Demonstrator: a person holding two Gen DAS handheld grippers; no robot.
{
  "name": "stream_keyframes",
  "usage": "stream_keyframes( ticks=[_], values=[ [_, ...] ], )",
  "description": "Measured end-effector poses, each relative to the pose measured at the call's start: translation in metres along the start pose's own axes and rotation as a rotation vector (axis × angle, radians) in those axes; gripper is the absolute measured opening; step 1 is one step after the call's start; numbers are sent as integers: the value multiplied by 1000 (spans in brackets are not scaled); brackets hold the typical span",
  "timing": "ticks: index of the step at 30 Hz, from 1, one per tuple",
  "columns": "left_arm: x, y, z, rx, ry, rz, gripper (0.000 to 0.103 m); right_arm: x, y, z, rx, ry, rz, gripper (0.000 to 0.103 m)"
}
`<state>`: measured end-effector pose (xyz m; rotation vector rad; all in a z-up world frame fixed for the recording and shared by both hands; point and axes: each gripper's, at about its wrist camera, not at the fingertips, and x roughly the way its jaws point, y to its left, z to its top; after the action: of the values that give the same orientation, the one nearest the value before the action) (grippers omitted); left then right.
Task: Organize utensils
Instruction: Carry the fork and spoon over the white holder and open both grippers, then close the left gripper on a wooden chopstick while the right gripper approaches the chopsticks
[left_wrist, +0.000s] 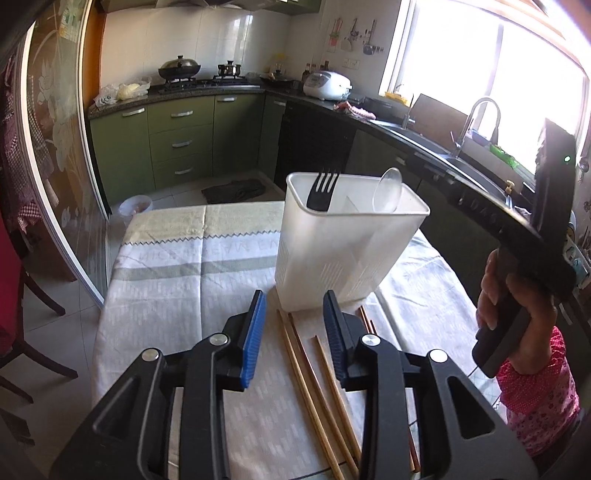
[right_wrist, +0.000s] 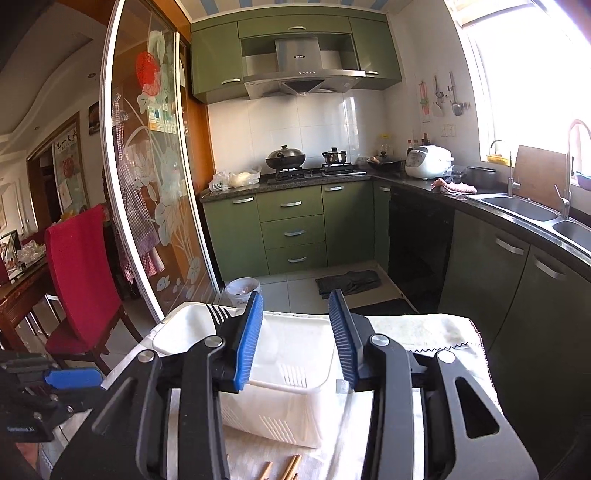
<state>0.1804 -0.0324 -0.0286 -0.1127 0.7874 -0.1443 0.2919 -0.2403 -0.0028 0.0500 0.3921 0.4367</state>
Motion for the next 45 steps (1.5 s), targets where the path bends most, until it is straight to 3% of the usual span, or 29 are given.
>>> stream_keyframes(
  ticks=[6,14,23,33,36,42,45],
  values=[
    [41,2,-16,-25,211,44,31,-56,-10,-12,30,-32,-16,37],
    [96,5,-25,-70,413,91,30,-97,-40,-61,107,68,-23,37],
    [121,5,-17,-106,470,150,27,-122,-64,-81,141,89,-41,41],
    [142,-6,-18,-98,517,187,11,-125,-64,-84,138,126,-32,41],
    [147,-7,-22,-94,511,187,8,-115,-59,-85,124,190,-11,47],
    [139,12,-33,-98,502,183,7,-66,-52,-96,176,456,113,48],
    [133,20,-40,-67,504,195,7,-40,-45,-106,179,590,132,48]
  ],
)
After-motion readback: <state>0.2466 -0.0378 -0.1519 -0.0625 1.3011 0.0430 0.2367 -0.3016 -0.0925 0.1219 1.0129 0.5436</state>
